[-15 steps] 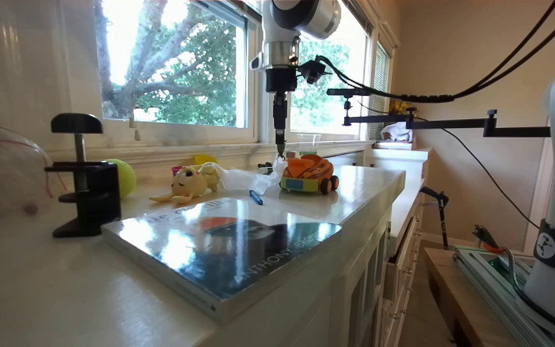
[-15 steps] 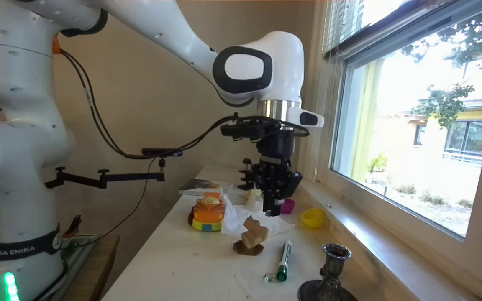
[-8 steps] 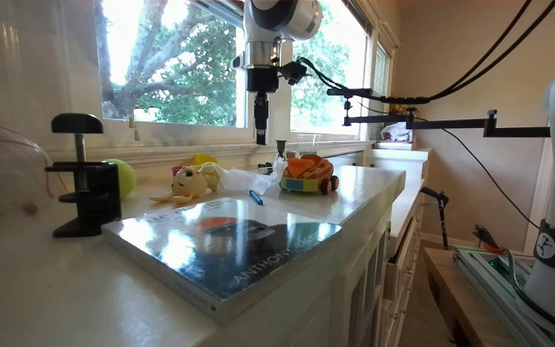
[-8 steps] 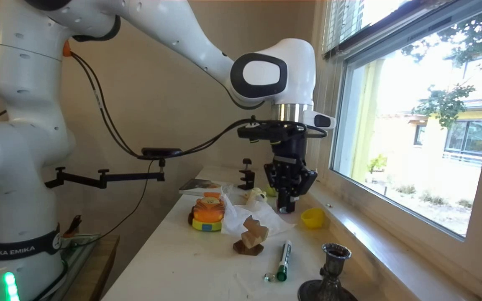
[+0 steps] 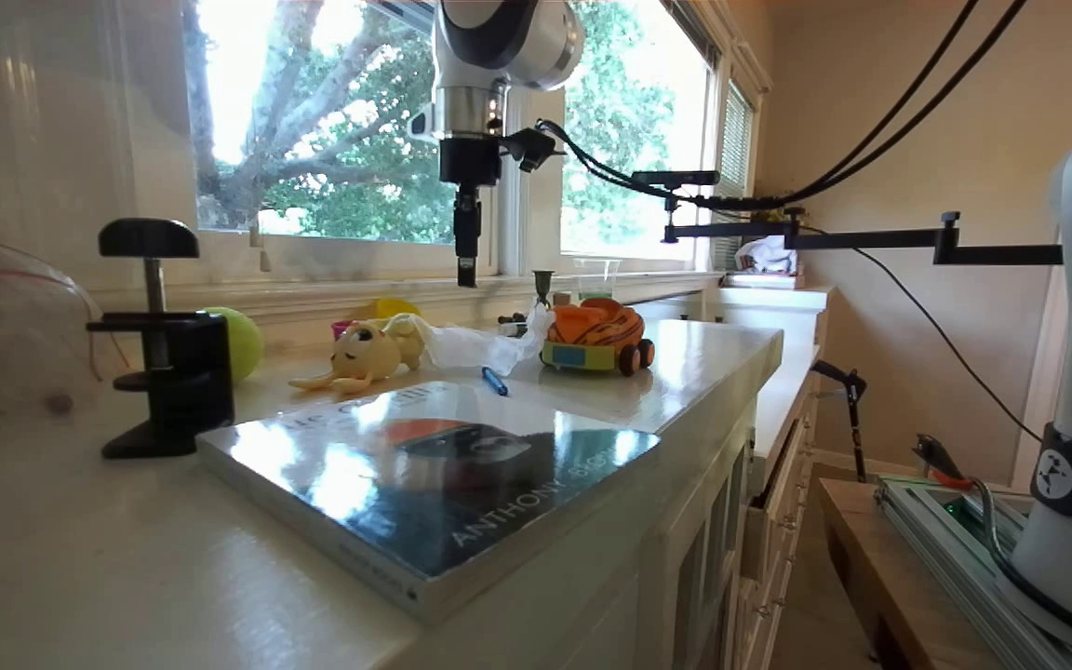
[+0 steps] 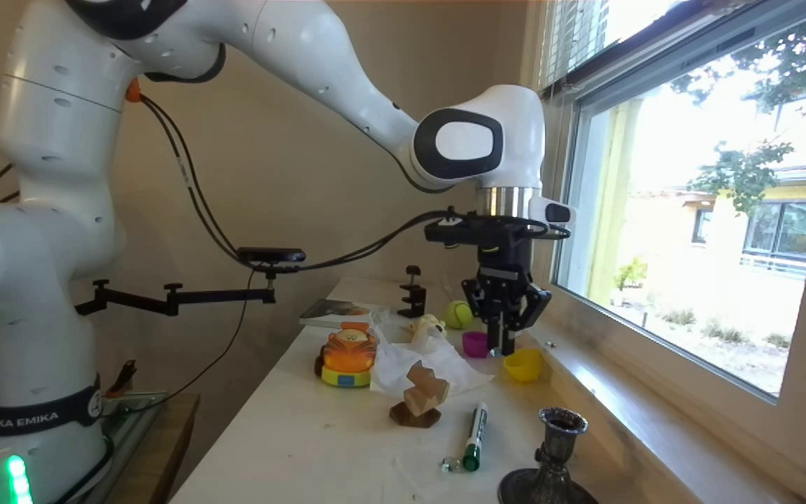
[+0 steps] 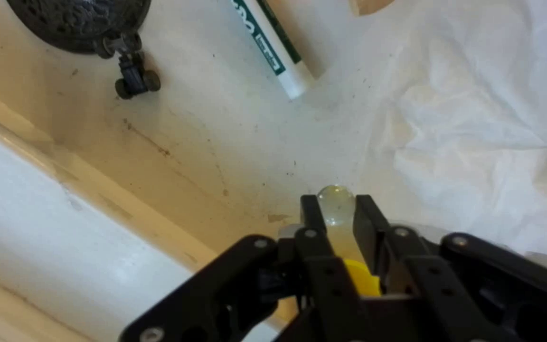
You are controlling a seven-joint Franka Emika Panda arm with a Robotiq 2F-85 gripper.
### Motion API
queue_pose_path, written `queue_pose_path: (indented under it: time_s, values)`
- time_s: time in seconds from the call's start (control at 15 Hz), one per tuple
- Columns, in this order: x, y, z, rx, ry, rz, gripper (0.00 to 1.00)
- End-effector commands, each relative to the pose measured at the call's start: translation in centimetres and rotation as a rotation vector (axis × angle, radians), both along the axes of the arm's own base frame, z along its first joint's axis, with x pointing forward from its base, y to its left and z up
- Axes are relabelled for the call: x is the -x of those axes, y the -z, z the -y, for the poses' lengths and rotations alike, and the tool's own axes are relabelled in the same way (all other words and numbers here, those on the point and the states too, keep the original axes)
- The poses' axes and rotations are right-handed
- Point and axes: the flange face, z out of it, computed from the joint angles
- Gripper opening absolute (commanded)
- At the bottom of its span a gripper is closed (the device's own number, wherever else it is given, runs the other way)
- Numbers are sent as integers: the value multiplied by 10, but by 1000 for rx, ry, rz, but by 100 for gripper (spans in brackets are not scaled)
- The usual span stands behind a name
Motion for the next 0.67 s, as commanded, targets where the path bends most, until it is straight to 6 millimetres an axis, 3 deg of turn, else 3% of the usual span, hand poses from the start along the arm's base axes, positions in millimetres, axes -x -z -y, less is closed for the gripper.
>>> queue_pose_path:
  time_s: [0.0,0.6]
  values:
    - [-19,1,1,-11,-34,19,7]
    - [-40,14,-19,-14,-87,35,7]
